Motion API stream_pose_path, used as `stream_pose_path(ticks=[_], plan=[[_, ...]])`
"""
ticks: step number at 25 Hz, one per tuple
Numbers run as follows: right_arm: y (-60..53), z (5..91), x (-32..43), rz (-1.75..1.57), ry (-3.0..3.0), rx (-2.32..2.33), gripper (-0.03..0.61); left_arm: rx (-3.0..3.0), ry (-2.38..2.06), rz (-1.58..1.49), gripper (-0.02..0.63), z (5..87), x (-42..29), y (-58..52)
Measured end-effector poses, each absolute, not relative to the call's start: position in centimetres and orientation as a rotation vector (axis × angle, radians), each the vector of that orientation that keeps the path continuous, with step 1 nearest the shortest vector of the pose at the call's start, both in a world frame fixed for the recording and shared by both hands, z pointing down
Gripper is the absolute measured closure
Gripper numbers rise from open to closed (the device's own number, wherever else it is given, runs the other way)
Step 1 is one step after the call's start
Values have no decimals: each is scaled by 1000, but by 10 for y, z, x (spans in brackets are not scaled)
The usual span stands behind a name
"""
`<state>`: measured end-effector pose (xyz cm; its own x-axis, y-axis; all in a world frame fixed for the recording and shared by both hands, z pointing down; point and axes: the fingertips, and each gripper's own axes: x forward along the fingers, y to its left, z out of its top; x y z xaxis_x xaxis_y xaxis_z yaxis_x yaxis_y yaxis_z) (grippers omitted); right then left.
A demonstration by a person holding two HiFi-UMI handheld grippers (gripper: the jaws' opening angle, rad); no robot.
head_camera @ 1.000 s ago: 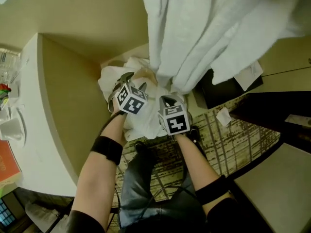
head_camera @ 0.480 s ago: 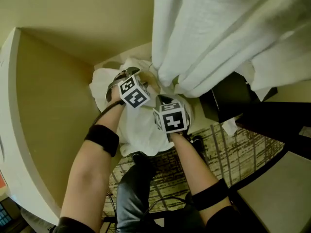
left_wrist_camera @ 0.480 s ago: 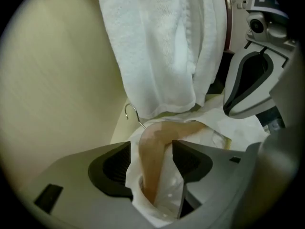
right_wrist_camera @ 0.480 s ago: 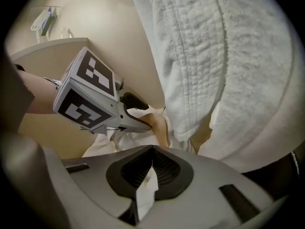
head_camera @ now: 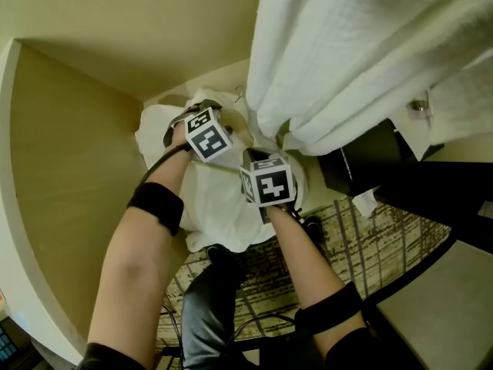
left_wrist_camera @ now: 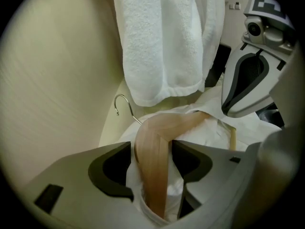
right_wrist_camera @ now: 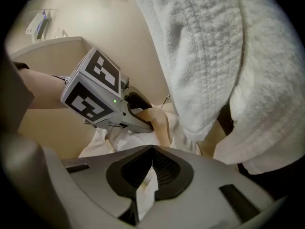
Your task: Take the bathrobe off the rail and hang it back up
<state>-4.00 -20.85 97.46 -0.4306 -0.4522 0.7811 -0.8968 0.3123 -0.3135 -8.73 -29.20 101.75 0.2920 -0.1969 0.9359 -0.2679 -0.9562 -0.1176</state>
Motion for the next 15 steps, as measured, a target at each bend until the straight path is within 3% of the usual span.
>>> stream_pose_path(ticks=[4, 15], plan=[[-206, 977, -42, 1017, -2020, 1188, 561, 2479, -414, 1765, 386, 1019, -85, -290], [-191, 965, -38, 1026, -2019, 1198, 561, 2523, -680, 1771, 400, 1001, -94, -289]])
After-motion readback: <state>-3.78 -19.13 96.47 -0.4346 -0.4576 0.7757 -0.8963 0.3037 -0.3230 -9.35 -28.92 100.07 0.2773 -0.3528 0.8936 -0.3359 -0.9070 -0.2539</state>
